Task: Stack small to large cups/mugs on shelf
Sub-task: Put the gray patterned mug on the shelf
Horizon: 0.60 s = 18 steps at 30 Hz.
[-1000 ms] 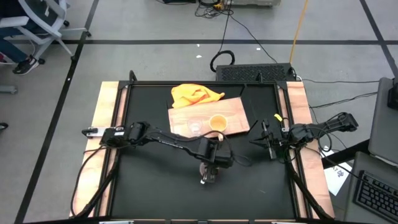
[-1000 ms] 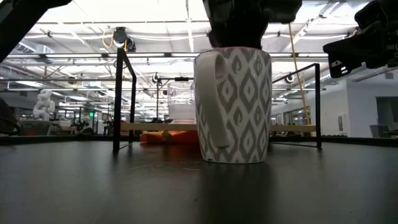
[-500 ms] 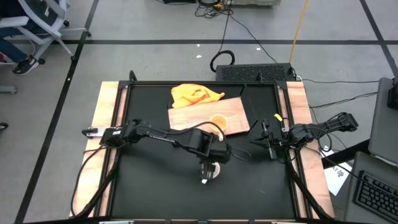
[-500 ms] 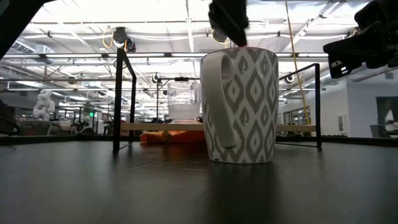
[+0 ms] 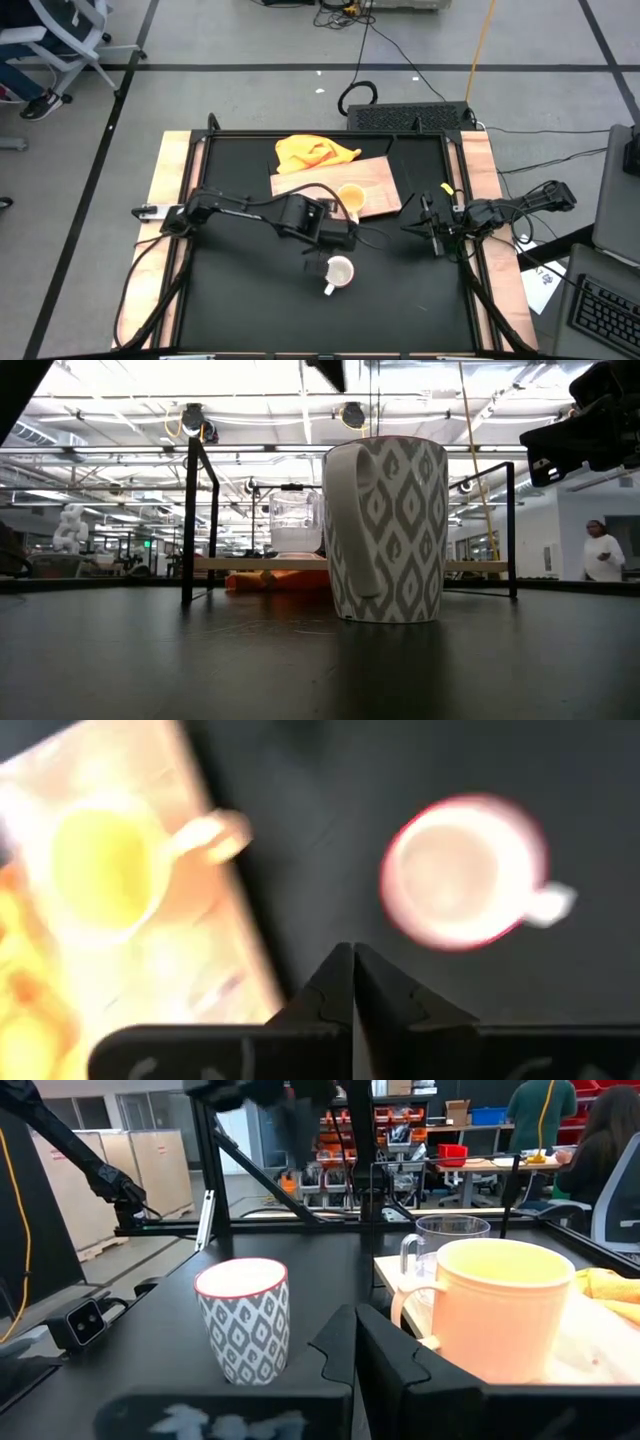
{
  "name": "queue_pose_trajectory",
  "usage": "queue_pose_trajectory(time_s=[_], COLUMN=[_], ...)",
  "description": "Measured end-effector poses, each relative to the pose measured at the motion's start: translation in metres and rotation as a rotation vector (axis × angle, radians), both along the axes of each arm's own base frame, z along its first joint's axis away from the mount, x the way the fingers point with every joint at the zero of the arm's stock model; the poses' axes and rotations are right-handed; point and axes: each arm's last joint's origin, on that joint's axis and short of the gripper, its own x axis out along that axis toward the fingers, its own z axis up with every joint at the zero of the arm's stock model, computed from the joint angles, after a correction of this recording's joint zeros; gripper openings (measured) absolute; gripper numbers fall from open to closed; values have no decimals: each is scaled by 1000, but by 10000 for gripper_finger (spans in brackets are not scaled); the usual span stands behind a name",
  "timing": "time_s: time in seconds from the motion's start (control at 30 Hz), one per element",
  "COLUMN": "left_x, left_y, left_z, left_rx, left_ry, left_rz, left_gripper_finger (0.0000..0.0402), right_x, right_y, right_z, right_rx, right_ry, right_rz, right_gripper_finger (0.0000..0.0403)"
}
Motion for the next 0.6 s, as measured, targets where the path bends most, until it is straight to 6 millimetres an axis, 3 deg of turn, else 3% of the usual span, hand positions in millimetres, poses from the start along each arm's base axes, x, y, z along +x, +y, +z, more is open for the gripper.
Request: queue_pose_trajectory(time_s=[0.3,0.4,0.6], left_x=[-28,-48,-109], left_y=[9,18,37], left_z=[28,41,57], left_rx=[94,123,107], left_ry=[-59,-100,-253], left_rz=[62,106,246], left_gripper_finger=[2,2,1], right_x=[0,1,1], right_y=[0,1,1], right_z=[-1,-1,-1], right_rx=[17,16,14], right_ry=[13,15,18], right_rz=[4,14,25], right_gripper_finger=[0,0,0])
